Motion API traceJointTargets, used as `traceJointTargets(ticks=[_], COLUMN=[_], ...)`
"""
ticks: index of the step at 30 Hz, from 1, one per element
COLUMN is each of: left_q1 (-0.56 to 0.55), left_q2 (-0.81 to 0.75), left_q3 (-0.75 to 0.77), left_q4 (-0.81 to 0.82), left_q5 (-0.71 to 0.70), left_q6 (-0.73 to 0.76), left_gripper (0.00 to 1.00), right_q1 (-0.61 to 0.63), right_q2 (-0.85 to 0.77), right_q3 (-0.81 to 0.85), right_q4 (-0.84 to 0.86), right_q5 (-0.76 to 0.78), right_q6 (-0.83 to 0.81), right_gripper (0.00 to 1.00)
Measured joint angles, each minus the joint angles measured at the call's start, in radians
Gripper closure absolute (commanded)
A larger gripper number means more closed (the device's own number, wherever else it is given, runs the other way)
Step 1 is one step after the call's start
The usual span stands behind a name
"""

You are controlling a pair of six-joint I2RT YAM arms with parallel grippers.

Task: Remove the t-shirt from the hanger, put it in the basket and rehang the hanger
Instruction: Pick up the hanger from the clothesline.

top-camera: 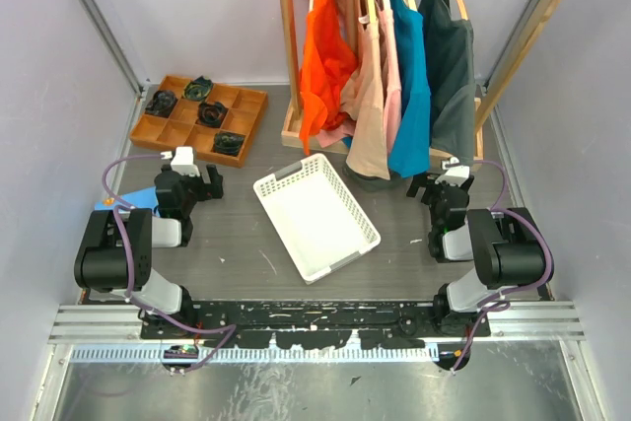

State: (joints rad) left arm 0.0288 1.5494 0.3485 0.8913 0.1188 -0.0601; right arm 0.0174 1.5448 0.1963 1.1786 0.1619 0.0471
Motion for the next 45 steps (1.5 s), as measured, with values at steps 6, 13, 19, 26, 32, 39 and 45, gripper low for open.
traceJointTargets(ticks=[6,13,19,26,32,39,45], left_q1=[0.0,0.0,-0.001,-0.001,-0.001,-0.001,-0.001], left_q2=[0.0,0.0,0.0,0.0,0.0,0.0,-0.002], left_q3=[0.0,0.0,0.0,0.0,0.0,0.0,0.001], left_q4=[0.0,0.0,0.0,0.0,0.0,0.0,-0.005], left_q5=[0.0,0.0,0.0,0.0,0.0,0.0,-0.002], left_q6=[0.0,0.0,0.0,0.0,0.0,0.0,0.0], left_gripper=[0.02,0.02,0.02,0.02,0.02,0.02,0.02], right_q1=[0.0,0.0,0.0,0.0,0.0,0.0,0.001], right_q2=[0.0,0.0,0.0,0.0,0.0,0.0,-0.006], right_q3=[0.0,0.0,0.0,0.0,0.0,0.0,-0.001], right_q4=[0.0,0.0,0.0,0.0,0.0,0.0,-0.001], right_q5=[0.0,0.0,0.0,0.0,0.0,0.0,0.034], right_q6=[0.0,0.0,0.0,0.0,0.0,0.0,0.005], right_gripper=[0.0,0.0,0.0,0.0,0.0,0.0,0.0])
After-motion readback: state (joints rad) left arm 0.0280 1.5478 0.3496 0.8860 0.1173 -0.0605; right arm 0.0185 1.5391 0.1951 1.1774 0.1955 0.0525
